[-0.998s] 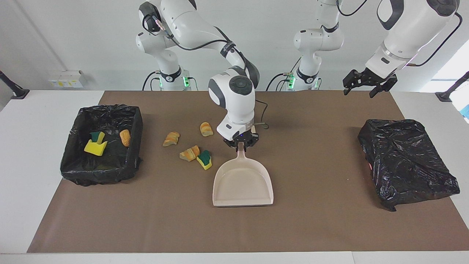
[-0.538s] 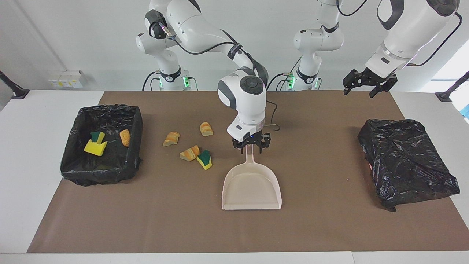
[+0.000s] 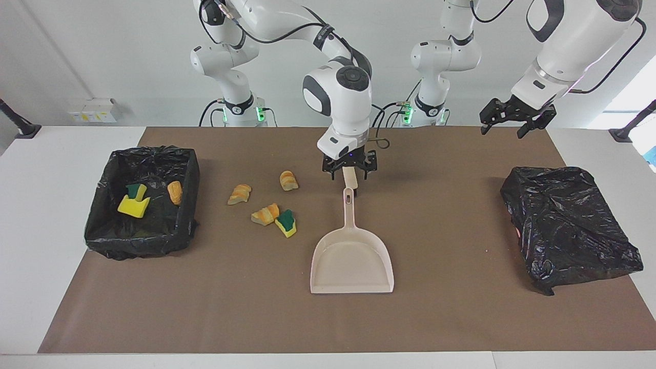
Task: Sweep and dump trash in bin
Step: 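Bring the dustpan back and set it down with the right gripper, then reach and grasp the dustpan handle with the left gripper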
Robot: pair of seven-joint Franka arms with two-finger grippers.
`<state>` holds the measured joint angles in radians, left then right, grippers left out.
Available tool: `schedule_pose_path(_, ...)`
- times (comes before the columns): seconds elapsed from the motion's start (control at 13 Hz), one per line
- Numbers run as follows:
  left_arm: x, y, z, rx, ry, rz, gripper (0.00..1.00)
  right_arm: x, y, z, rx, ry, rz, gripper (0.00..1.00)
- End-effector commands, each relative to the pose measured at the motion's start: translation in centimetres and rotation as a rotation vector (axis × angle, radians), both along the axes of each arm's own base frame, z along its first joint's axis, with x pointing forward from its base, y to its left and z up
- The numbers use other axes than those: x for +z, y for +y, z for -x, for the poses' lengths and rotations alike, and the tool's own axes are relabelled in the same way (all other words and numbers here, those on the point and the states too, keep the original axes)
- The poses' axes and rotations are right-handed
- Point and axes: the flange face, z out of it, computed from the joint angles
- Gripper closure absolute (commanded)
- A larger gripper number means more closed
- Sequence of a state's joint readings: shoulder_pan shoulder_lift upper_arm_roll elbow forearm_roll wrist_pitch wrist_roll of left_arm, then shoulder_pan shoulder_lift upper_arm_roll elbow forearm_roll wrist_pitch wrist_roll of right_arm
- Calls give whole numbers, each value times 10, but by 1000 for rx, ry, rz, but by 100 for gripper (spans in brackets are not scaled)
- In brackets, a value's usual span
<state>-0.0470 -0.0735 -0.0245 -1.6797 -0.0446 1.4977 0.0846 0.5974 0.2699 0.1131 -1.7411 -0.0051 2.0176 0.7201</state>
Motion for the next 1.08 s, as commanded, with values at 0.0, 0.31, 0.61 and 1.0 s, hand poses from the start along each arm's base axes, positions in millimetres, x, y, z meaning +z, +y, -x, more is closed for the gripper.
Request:
schedule_pose_path(0.0,-1,-1,1,8,-12,-11,0,-13,-4,65,15,59,6,0)
schedule_pose_path(0.31,-4,-1,0,8,-11,-12,0,-33,-13,134,45,100,-7,0)
schedule_pose_path(0.61,-23,-52,-29,68,-112,0,0,-49,-5,160,66,134,-9,16)
schedule_pose_path(1.0,-50,-144,-62,54,-155,51,0,-67,-1,160,65,128,-15,26)
